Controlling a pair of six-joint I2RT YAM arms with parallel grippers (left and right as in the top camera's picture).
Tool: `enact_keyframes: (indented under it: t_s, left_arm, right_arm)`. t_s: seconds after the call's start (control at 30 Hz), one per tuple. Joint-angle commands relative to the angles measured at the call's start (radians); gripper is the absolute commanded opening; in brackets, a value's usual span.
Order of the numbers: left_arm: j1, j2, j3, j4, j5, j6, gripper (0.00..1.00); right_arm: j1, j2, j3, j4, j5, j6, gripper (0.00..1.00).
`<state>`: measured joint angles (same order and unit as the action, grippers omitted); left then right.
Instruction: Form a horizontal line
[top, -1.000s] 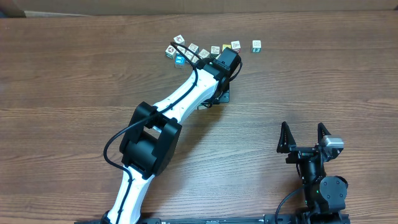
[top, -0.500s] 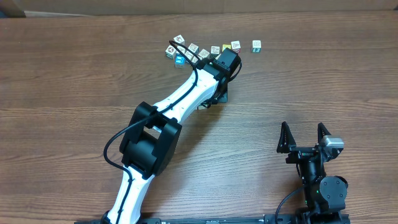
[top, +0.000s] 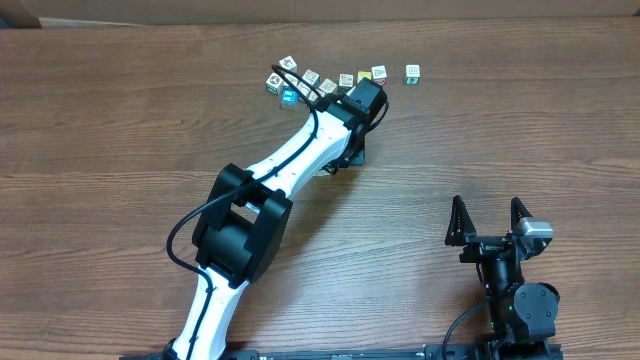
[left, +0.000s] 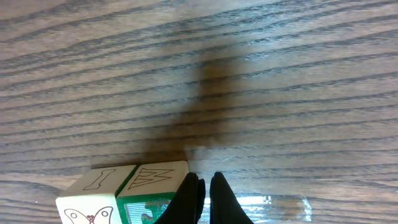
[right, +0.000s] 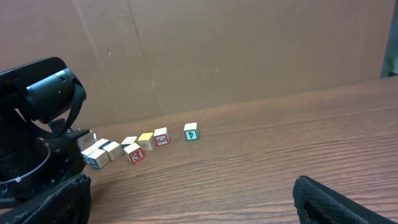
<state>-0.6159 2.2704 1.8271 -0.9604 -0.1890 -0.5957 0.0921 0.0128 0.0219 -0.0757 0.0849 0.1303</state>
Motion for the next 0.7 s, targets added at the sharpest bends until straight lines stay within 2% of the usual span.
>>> enact_keyframes:
  t_s: [0.0, 0.27, 0.43, 0.67]
  left_arm:
    - [-0.004, -0.034, -0.01, -0.007, -0.032, -0.002, 0.04]
    - [-0.005, -0.034, -0.01, 0.011, -0.031, -0.002, 0.04]
    - [-0.006, -0.034, -0.007, 0.058, -0.02, 0.042, 0.04]
    - [0.02, -0.049, 0.089, 0.016, -0.02, 0.043, 0.04]
  right_arm:
    - [-0.003, -0.01, -0.014, 0.003, -0.001, -0.005, 1.0]
    - [-0.003, -0.01, -0.014, 0.003, -0.001, -0.005, 1.0]
    - [-0.003, -0.01, -0.014, 0.003, -0.001, -0.005, 1.0]
    - [-0.003, -0.01, -0.014, 0.003, -0.001, -0.005, 1.0]
